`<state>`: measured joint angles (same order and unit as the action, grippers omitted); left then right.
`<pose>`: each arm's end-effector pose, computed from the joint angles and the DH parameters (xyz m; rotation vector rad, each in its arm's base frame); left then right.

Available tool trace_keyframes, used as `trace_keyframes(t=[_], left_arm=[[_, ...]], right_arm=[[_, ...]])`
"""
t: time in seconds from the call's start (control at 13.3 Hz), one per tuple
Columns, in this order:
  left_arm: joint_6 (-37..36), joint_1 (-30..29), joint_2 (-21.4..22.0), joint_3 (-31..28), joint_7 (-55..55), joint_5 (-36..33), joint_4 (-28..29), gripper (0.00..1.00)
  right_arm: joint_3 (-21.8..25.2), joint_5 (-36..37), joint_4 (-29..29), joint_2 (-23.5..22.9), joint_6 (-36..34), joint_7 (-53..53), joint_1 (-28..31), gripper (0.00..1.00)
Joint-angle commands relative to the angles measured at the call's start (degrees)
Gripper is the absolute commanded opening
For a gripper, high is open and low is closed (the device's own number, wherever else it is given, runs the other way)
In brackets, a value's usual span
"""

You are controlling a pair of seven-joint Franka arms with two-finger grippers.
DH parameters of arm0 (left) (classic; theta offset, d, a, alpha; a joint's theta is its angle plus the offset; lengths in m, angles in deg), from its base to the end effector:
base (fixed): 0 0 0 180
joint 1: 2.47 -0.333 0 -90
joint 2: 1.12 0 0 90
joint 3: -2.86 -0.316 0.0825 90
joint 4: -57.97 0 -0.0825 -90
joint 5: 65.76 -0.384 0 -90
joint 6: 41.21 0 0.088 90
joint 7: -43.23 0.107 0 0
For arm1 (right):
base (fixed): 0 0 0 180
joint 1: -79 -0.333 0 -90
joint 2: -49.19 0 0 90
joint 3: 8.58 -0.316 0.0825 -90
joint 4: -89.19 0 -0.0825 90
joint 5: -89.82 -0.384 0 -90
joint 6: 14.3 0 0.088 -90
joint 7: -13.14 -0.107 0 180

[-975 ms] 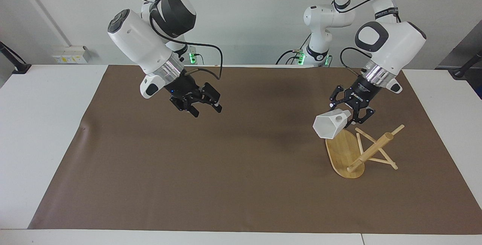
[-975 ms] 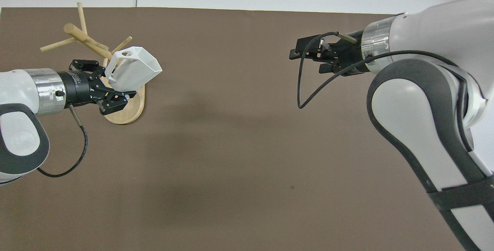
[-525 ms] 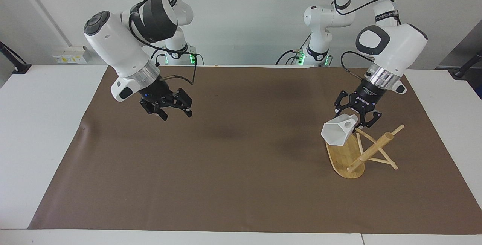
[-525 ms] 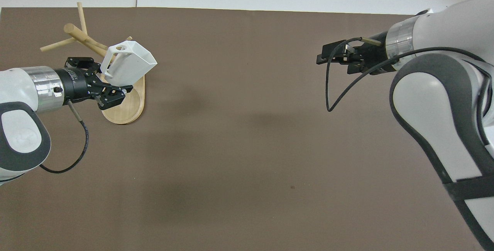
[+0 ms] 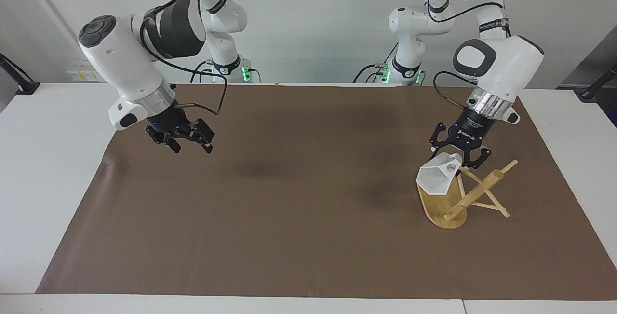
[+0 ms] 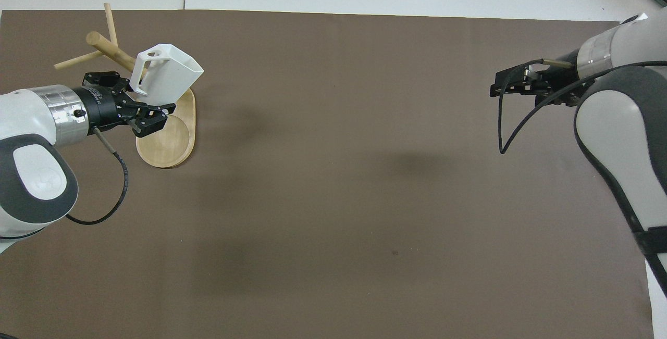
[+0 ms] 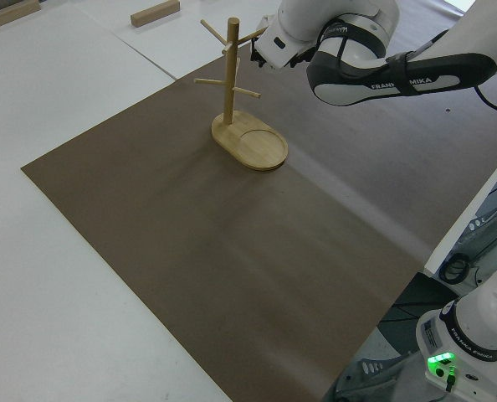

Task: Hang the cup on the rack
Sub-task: 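Hang the cup on a rack peg with the left gripper while the right gripper retreats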

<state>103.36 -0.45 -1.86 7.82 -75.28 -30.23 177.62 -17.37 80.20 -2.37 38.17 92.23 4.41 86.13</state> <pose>0.5791 -0.0651 0.4617 0.9472 2.3742 -0.2927 0.6287 0.0238 0.5264 -2.9327 0.2490 -0.0783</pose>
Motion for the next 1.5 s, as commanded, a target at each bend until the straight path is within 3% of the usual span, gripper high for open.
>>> trace_keyframes(t=[0.0,0.3,1.43], left_arm=[[1.69,0.26,-1.01,-0.3,-1.81,-0.73,-0.38,0.0],[2.82,-0.01,-1.28,-0.3,-2.42,-0.73,-0.38,0.0],[6.16,-1.41,-2.25,-0.39,-8.92,-0.64,0.15,0.0]], right_arm=[[1.57,1.88,-0.11,0.9,-2.63,1.26,0.52,1.0],[2.19,6.37,1.21,0.9,-5.19,3.89,1.05,1.0],[3.25,10.07,5.6,1.69,-12.04,7.94,2.19,1.0]])
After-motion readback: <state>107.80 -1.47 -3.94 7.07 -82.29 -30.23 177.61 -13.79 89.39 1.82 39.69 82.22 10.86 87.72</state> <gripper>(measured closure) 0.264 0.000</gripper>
